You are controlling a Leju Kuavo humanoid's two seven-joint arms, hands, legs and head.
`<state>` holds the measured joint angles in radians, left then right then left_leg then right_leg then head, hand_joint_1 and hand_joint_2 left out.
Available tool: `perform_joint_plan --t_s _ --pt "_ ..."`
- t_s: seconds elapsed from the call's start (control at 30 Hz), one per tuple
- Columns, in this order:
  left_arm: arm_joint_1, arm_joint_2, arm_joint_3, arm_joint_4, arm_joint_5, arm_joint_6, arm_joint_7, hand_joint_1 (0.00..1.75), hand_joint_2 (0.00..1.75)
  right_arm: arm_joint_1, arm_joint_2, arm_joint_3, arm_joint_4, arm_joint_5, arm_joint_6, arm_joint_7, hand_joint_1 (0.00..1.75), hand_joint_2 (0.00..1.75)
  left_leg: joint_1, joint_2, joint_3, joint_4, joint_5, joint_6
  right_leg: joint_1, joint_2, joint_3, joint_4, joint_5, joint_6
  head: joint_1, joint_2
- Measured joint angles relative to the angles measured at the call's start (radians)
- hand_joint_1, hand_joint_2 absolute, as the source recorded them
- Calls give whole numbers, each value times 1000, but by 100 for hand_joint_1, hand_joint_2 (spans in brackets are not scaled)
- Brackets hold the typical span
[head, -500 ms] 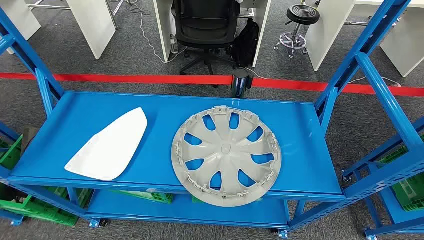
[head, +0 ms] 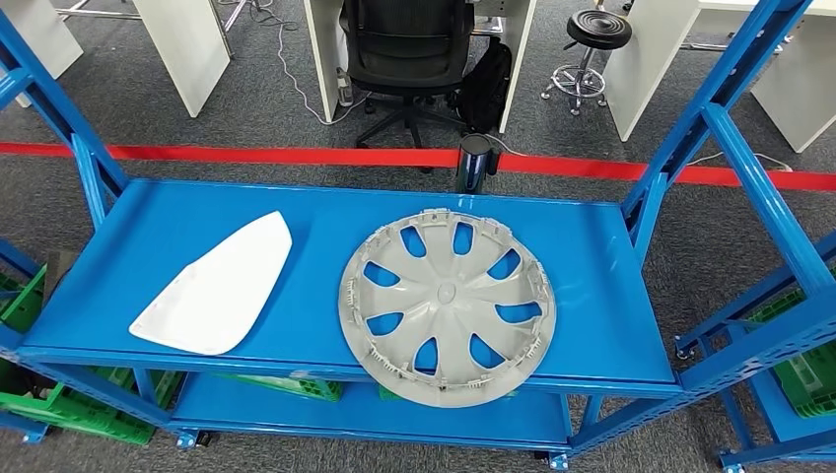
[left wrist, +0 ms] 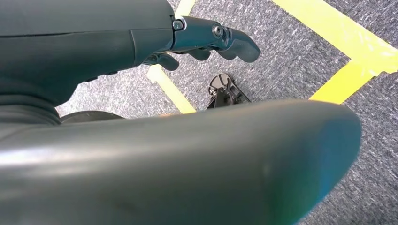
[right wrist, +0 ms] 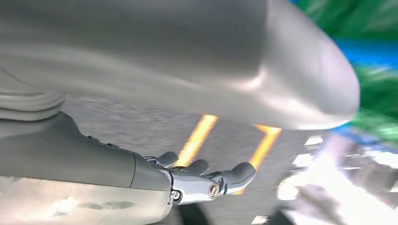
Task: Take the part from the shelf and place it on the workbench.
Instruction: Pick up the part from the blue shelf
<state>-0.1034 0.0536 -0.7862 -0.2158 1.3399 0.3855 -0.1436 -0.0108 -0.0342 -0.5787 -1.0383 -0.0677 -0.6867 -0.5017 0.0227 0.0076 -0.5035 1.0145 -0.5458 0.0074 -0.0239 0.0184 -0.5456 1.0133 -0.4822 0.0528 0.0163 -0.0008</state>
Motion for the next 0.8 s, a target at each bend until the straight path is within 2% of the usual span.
perform_joint_plan --t_s 0.13,0.3,0.53,0.8 --pt "0 -2 0 0 1 -2 -9 0 0 7 50 2 -202 145 0 48 0 0 0 0 0 0 0 0 0 0 0 1 0 0 0 0" --pt "0 -6 0 0 1 -3 -12 0 0 16 90 4 -375 172 0 58 0 0 0 0 0 0 0 0 0 0 0 1 0 0 1 0" --pt "-1 -8 0 0 4 -2 -13 0 0 34 124 8 -511 192 0 68 0 0 0 0 0 0 0 0 0 0 -1 1 0 0 1 0" --pt "-1 -14 0 1 9 0 -8 0 0 56 143 49 -657 274 0 122 0 0 0 0 0 0 0 0 0 0 -1 1 0 0 0 0"
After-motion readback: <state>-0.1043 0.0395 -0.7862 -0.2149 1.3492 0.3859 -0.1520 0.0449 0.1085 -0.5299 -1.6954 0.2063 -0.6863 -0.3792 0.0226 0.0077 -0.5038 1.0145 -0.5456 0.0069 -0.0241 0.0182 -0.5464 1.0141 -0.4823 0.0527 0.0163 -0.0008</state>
